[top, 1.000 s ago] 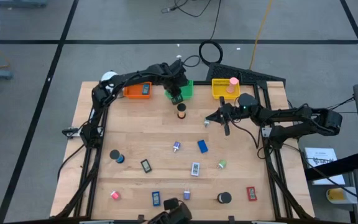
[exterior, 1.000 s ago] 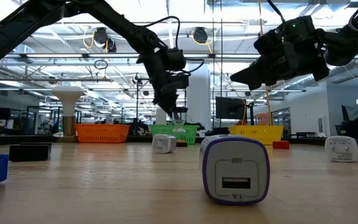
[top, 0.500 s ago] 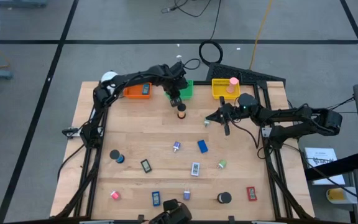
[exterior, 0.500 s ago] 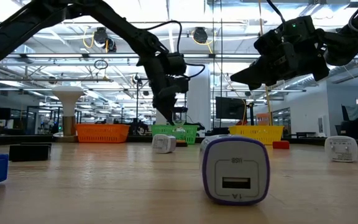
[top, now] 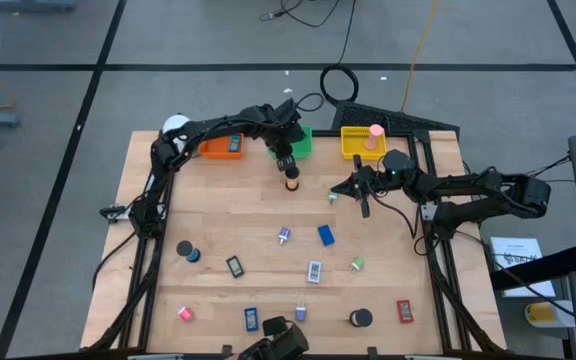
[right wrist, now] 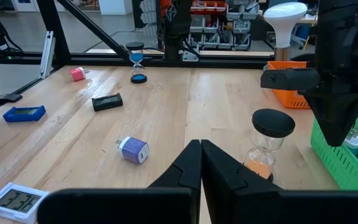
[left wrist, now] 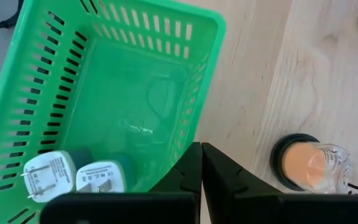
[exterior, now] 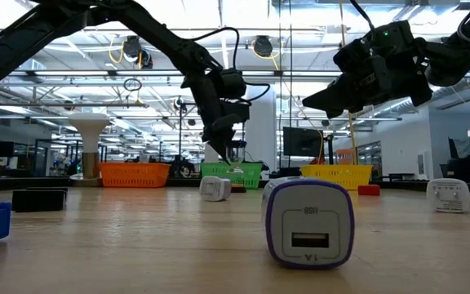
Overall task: Pick & Place Office items
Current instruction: Adjust the green basket
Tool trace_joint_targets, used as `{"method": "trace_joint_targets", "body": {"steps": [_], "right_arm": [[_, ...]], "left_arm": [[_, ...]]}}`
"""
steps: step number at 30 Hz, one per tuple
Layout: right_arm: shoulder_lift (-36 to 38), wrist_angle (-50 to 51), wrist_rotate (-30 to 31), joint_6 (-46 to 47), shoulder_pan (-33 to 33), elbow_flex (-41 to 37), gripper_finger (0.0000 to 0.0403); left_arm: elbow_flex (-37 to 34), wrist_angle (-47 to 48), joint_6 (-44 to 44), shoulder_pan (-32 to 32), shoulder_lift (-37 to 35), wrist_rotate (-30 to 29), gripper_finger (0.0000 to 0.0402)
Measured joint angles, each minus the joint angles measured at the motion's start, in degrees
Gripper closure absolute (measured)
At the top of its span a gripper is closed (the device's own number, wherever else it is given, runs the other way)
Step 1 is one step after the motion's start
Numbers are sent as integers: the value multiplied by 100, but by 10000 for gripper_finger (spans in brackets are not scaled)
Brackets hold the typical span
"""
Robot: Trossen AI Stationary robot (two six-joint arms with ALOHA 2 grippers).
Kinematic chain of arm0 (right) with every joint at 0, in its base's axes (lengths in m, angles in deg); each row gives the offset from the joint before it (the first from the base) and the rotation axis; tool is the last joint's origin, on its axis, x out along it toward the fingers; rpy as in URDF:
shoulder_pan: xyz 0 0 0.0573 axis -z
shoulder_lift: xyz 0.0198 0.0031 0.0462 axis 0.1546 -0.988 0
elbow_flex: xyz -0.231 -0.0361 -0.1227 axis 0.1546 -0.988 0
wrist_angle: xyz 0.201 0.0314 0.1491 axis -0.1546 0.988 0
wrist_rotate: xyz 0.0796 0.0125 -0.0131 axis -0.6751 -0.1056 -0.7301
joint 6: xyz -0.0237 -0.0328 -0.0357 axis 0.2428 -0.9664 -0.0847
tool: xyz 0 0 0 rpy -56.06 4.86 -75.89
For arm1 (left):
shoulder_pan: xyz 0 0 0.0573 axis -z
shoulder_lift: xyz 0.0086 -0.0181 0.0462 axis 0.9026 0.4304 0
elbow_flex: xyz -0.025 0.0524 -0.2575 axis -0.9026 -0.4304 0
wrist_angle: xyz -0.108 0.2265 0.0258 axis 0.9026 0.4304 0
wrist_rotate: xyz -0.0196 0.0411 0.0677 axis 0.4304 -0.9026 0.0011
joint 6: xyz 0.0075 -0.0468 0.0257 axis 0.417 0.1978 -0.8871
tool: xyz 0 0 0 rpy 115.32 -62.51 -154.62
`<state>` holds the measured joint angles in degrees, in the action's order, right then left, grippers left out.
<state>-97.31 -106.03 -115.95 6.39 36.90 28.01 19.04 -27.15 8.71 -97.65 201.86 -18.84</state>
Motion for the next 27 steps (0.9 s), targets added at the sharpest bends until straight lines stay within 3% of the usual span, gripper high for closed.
{"method": "trace_joint_targets", "body": {"steps": [19,23,27], "right_arm": [[0,3,-1,-33,0,-2,403],[0,32,1,-33,0,-4,403],[0,39,29,-7,0,-4,403]], "left_arm": [[-177,-147,14,162,-549,-68,399],[-1015,-913,215,162,-1244,-20,394],[-2559,-2318,691,162,-2282,42,399]]}}
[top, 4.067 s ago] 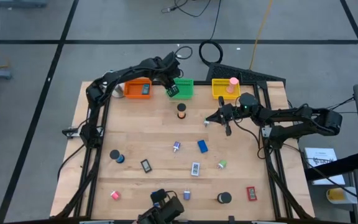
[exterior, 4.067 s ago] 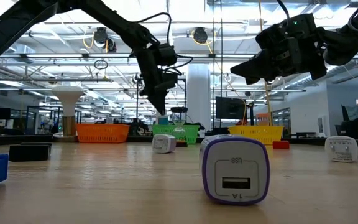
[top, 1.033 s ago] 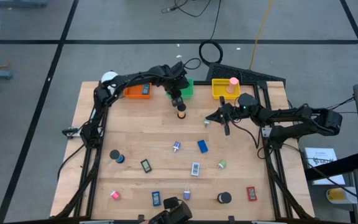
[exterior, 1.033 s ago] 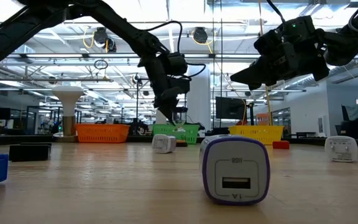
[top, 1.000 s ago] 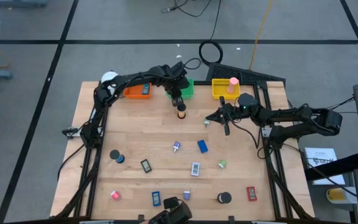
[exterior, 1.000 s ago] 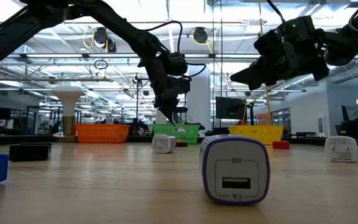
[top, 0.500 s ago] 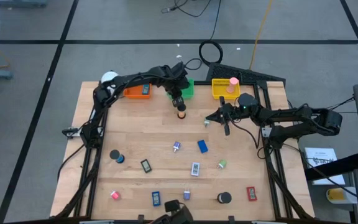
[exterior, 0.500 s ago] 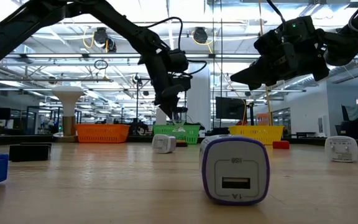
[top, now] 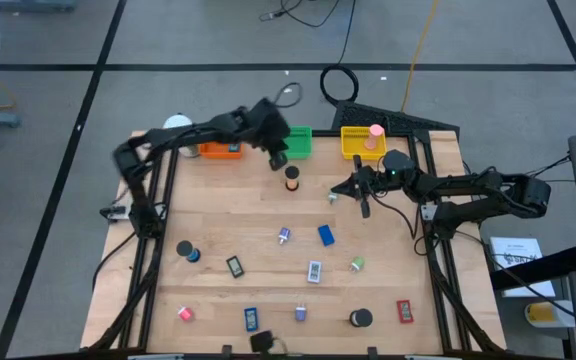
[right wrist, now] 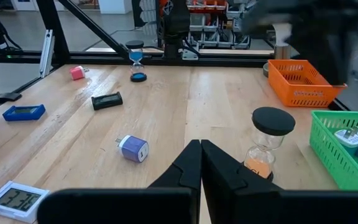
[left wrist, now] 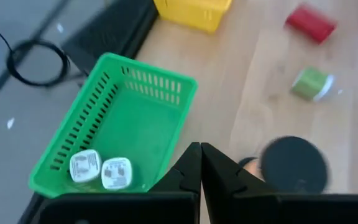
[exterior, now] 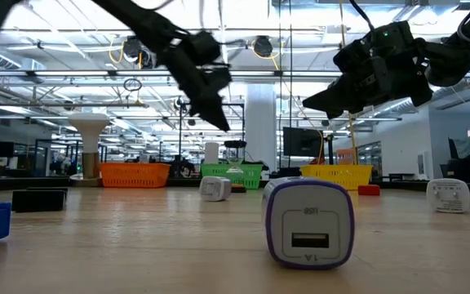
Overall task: Pick & Place Office items
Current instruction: Adjust the green basket, then put the red digital clock into the orange basket
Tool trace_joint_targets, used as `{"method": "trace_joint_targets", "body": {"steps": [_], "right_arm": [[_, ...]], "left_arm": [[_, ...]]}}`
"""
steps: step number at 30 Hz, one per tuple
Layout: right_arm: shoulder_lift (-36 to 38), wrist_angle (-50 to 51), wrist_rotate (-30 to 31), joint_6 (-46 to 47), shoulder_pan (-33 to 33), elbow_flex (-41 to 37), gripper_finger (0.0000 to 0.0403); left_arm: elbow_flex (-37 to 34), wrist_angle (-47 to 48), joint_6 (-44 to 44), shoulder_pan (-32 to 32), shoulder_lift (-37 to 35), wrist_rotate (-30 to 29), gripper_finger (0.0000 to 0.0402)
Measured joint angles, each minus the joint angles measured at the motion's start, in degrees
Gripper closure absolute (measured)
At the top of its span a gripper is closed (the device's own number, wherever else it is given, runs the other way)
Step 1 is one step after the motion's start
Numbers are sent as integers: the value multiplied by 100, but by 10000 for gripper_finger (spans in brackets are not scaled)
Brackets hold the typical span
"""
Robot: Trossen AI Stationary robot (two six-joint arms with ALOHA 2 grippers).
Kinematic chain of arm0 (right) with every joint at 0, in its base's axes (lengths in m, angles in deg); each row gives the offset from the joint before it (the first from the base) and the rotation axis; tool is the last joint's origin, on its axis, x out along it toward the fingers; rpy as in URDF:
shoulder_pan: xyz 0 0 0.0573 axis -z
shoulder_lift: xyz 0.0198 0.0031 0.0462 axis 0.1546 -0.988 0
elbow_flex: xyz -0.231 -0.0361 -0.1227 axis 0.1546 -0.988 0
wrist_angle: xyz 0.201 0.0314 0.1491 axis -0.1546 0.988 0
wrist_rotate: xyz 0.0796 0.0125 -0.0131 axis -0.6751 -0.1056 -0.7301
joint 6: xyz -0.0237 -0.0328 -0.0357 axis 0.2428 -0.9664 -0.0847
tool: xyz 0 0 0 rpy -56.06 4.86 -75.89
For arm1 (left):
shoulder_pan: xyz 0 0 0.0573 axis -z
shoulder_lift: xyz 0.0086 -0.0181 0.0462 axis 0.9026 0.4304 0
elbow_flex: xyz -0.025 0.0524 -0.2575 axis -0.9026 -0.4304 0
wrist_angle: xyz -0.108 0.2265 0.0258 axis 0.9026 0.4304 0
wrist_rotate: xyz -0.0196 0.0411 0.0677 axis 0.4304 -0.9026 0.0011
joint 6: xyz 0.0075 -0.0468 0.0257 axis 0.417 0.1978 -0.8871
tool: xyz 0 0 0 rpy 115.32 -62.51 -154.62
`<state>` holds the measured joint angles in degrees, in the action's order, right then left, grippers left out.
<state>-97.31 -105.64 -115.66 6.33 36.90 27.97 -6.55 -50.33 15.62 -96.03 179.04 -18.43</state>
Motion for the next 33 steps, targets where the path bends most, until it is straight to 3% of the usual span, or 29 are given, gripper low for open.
{"method": "trace_joint_targets", "body": {"steps": [6,10,15,20,25,29,33], "right_arm": [[0,4,564,2,1,0,403],[0,2,610,50,2,0,403],[-34,11,580,1115,2,0,403],[6,371,745,2201,-45,0,403],[335,1915,2250,2658,-520,229,403],[510,3582,3632,3215,-1045,650,403],[544,4669,4519,4199,-1542,954,403]], "left_arm": [[-2365,-2438,889,138,-1558,10,383],[-3194,-3388,1462,295,-2184,13,370],[-3749,-4372,1465,530,-2439,-14,377],[-4822,-7031,1360,906,-2237,57,397],[-5668,-8667,1468,996,-2142,39,383],[-5881,-8736,1406,992,-2138,-4,390],[-5908,-8464,1621,999,-2138,0,399]]}}
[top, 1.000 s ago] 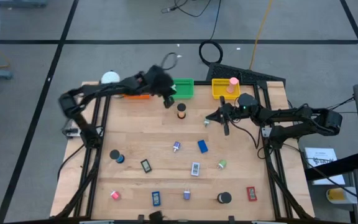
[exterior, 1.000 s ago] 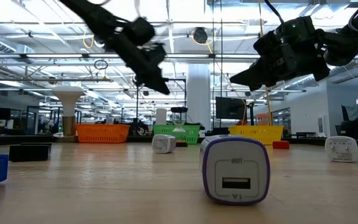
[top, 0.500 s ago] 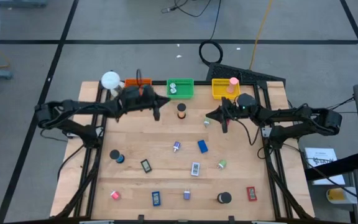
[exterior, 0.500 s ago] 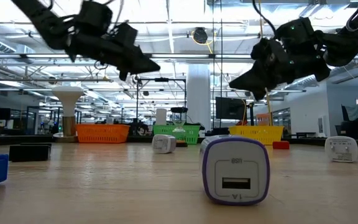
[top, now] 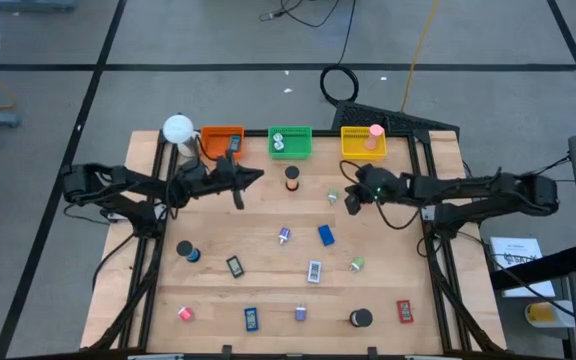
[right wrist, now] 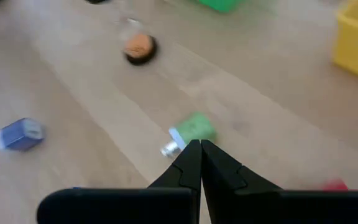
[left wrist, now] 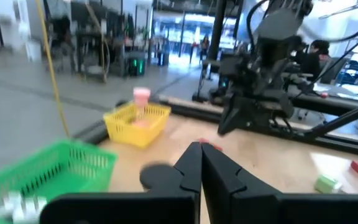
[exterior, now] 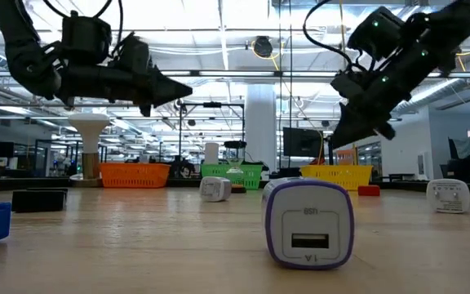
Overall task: Pick & Place Office items
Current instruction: Put the red digital clock into the orange basket
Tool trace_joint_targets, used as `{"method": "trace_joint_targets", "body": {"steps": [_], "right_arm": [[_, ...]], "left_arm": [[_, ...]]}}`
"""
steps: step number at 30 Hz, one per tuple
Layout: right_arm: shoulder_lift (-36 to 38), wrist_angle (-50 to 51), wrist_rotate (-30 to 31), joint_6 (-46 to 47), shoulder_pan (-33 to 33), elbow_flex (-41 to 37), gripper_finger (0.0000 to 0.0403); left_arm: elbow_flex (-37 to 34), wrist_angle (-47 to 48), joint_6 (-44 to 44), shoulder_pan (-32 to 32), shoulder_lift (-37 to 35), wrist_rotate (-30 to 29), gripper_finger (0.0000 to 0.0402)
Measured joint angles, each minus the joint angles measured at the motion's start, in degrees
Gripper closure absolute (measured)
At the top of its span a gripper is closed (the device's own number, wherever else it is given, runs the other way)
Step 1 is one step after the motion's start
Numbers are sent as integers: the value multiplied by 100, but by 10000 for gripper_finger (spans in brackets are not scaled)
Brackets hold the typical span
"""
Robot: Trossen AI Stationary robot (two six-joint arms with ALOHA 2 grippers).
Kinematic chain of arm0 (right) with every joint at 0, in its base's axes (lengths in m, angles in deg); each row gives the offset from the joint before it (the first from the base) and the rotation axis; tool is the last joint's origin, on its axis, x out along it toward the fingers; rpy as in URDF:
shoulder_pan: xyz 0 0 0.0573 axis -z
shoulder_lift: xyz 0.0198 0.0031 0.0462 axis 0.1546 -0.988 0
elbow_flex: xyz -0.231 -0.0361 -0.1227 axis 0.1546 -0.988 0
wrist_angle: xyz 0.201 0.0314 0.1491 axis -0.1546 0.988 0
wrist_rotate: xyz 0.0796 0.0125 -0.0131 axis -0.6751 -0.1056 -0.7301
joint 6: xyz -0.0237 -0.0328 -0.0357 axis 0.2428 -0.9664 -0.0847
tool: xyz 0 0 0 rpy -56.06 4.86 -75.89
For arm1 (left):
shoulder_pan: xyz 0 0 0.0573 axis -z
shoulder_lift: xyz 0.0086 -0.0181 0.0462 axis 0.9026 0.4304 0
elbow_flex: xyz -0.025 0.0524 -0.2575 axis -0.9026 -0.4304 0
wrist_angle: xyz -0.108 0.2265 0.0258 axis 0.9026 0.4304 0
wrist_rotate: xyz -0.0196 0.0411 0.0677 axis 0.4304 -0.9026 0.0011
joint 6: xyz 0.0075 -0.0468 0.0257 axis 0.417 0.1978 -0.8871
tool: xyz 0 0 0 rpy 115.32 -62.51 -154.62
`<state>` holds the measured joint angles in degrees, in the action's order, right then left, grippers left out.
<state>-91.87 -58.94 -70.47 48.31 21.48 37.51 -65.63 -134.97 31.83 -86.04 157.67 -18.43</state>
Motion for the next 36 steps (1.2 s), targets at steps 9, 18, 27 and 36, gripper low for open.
{"method": "trace_joint_targets", "body": {"steps": [9,18,27,36], "right_arm": [[0,1800,1191,2525,-722,328,388],[-298,2401,1724,4017,-598,344,320],[-1236,2014,1120,4092,-431,349,176],[-1919,2041,1379,4364,-438,418,125]], "left_arm": [[2,450,-26,8,4,-61,367],[4,448,-350,8,2,-59,364],[9,448,-346,8,2,-61,364],[11,446,-337,8,2,-59,364]]}}
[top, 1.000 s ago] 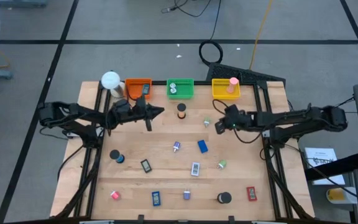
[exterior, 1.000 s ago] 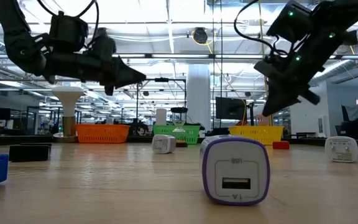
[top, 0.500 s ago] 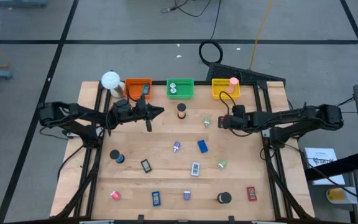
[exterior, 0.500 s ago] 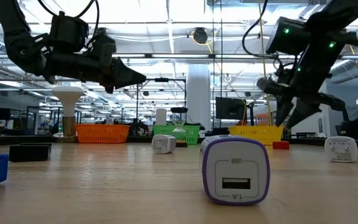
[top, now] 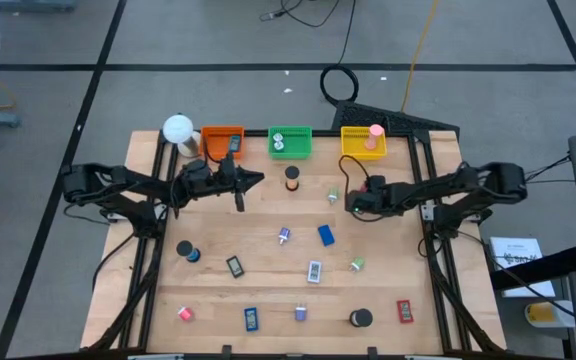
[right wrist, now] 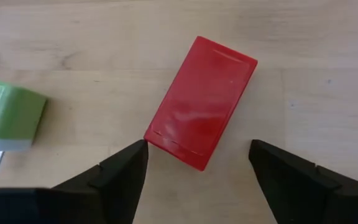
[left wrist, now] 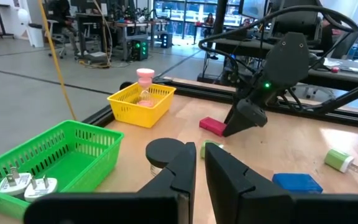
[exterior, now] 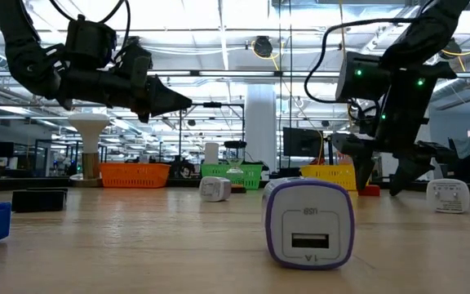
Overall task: Pick & Place Office items
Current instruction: Put the red digital clock into the orange basket
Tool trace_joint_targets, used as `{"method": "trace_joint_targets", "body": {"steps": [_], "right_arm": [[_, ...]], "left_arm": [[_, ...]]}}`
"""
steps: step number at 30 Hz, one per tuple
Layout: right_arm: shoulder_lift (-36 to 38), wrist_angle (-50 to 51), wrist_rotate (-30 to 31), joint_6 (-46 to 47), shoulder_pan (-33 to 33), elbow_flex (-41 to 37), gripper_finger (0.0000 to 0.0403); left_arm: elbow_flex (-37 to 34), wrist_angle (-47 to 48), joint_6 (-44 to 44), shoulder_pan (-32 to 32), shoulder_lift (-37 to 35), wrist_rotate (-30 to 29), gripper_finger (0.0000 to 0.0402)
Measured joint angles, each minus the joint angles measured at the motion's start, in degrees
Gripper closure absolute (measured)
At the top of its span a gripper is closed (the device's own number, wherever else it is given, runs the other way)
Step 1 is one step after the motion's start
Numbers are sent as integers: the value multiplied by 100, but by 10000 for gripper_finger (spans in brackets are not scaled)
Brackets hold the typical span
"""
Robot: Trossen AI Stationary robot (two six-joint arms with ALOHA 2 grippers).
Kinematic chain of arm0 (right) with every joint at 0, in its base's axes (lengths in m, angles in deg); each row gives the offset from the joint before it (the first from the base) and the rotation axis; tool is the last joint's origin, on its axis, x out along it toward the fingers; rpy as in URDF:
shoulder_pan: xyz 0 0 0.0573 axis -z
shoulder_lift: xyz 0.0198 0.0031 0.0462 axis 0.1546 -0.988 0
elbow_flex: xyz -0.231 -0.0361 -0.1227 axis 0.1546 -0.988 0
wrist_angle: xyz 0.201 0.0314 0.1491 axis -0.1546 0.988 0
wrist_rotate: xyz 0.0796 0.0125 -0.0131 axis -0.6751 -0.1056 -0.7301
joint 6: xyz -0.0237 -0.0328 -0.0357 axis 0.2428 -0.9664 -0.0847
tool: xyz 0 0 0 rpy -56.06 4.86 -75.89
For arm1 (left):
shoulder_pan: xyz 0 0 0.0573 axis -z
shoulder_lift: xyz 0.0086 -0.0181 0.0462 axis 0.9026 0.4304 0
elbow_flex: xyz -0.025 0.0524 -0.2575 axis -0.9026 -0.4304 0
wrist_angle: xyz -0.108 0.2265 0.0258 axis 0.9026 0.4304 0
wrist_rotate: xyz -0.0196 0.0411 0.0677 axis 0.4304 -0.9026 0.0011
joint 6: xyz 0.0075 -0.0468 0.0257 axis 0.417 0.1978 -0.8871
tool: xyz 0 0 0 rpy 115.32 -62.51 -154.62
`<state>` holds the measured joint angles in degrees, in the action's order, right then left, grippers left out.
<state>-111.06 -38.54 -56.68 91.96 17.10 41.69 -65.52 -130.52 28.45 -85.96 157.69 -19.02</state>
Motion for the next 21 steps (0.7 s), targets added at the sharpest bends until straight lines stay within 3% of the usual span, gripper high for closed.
{"method": "trace_joint_targets", "body": {"steps": [11,21], "right_arm": [[212,987,203,321,85,-35,176],[437,800,404,377,256,-35,129]], "left_arm": [[2,-2,0,0,0,0,364],[2,0,0,2,-2,0,364]]}}
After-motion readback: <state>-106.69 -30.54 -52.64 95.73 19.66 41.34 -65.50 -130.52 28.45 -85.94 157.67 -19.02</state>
